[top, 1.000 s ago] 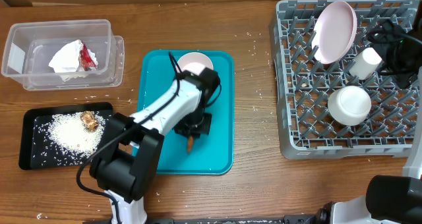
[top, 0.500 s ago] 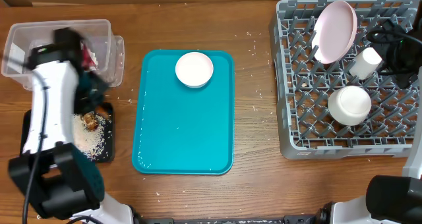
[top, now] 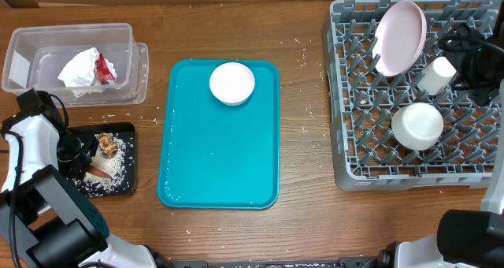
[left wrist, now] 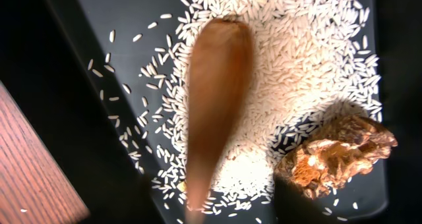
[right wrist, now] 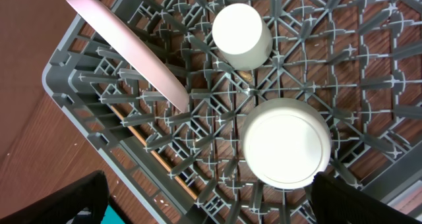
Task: Sort waste into correct bins and load items into the dishwasher
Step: 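Carry the orange stick left and drop it onto the black tray, then move the right gripper to the small white bowl and pinch its rim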
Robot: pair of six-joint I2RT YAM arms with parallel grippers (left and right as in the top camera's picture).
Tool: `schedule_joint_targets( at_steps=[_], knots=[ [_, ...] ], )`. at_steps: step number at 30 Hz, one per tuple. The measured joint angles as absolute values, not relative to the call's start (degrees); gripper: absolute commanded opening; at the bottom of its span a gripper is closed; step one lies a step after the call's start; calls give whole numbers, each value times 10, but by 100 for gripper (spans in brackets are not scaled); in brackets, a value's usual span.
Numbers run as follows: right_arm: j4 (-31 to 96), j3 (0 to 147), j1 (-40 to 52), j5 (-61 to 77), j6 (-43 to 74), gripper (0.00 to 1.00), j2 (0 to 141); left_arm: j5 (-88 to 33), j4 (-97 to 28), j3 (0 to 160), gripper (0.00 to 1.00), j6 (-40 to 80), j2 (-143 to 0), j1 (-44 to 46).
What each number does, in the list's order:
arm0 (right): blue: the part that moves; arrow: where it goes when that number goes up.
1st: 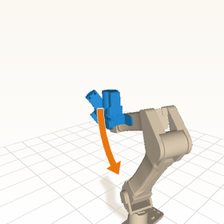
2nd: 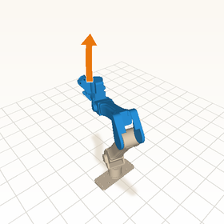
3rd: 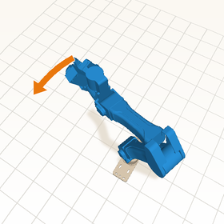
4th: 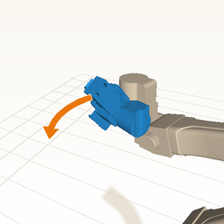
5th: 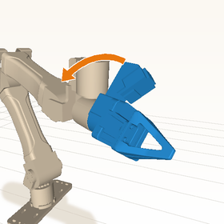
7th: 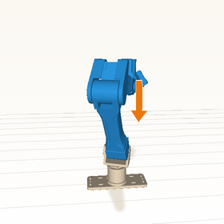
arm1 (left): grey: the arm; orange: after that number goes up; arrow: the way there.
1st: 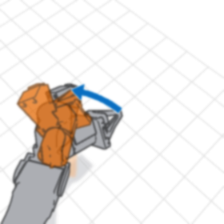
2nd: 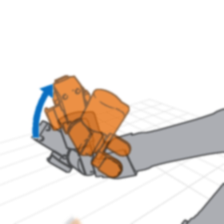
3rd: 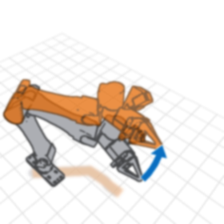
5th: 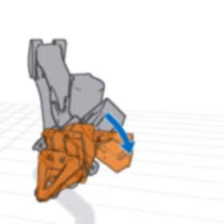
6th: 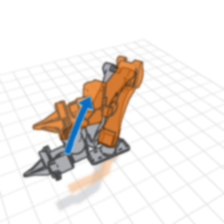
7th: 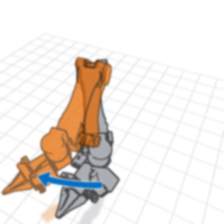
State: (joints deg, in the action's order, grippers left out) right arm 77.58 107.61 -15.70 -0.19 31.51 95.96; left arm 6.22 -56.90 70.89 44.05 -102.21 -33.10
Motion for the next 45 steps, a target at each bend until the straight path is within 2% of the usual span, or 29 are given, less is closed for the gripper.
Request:
schedule_joint_targets(
  at_steps=[5,7,11,13,14,21,25,29,34,37,39,43,45],
  knots=[
    [776,1076,-157,-2,315,100,960,44,-565,709,77,444,-1022,-331],
    [776,1076,-157,-2,315,100,960,12,-566,709,72,431,-1022,-331],
    [776,1076,-157,-2,315,100,960,-58,-568,715,70,397,-1012,-331],
    [776,1076,-157,-2,315,100,960,-85,-555,715,77,384,-966,-331],
    [775,1076,-157,-2,315,100,960,-88,-545,716,100,381,-942,-331],
    [775,1076,-157,-2,315,100,960,-68,-465,733,100,373,-765,-331],
    [765,1076,-157,-2,319,100,960,-66,-465,733,100,373,-762,-331],
    [660,1074,-157,12,342,100,960,-66,-467,733,100,373,-764,-331],
    [630,1072,-147,180,329,100,960,-66,-467,733,100,373,-769,-331],
    [604,1072,-65,261,259,100,966,-65,-467,733,100,373,-769,-331],
    [602,1072,9,253,228,100,980,-64,-467,733,100,373,-769,-331],
    [585,1072,191,148,190,100,1046,-63,-467,733,100,373,-769,-331],
    [561,1072,300,54,179,100,1124,-62,-467,733,100,373,-769,-331]
  ],
)
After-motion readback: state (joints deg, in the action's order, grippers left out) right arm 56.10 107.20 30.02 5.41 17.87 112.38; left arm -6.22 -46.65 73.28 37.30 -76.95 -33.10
